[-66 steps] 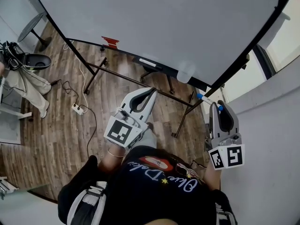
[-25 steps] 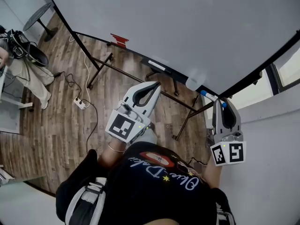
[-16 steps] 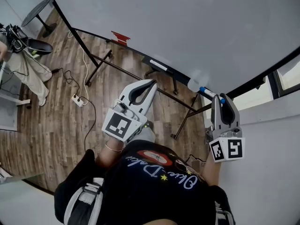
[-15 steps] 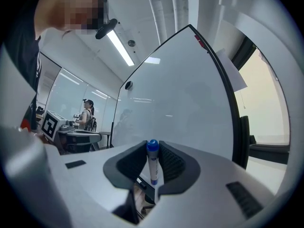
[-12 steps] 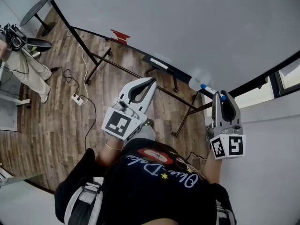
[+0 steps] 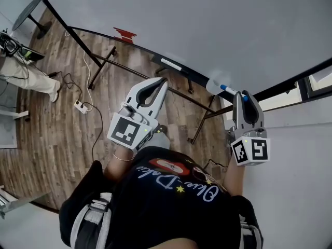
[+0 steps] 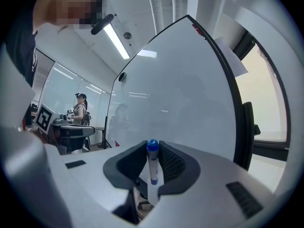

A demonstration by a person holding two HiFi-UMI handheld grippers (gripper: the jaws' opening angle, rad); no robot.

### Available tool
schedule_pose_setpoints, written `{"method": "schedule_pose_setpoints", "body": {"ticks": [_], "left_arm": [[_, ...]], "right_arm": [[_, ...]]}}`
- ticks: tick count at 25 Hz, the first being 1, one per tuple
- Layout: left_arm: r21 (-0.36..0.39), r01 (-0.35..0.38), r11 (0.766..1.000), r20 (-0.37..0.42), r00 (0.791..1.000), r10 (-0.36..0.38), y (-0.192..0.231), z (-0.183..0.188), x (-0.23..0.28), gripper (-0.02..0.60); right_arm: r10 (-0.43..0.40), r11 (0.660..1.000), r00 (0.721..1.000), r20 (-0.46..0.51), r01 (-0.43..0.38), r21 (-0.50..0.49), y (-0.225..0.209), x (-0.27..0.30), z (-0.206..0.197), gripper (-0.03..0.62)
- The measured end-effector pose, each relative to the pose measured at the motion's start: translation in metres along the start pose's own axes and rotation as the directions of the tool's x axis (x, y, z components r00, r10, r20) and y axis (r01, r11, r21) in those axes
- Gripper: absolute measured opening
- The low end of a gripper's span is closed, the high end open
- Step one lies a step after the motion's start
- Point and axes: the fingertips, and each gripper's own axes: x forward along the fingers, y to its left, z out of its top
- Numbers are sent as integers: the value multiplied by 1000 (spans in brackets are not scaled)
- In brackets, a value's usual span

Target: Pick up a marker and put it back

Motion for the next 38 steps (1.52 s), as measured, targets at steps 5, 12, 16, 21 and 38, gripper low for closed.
{"method": "schedule_pose_setpoints", "body": {"ticks": [5, 12, 16, 21, 38], "left_arm": [[-5, 3, 1000, -9, 1000, -3, 5, -5, 4, 3], [0, -3, 1000, -4, 1000, 3, 12, -3, 9, 3], [11, -10, 1000, -22, 1000, 10, 15, -2, 11, 3], [1, 6, 1000, -21, 1000, -6, 14, -5, 15, 3], [8, 17, 1000, -20, 1000, -17, 19, -6, 16, 3]], "right_arm": [[-13, 1000, 1000, -27, 13, 7, -6, 9, -11, 75], [-20, 1000, 998, -67, 21, 14, -13, 20, -28, 75], [-26, 999, 996, -86, 28, 26, -14, 23, -38, 75], [-32, 999, 993, -110, 36, 37, -17, 27, -49, 75], [-31, 997, 980, -198, 43, 57, -20, 45, -86, 75]]}}
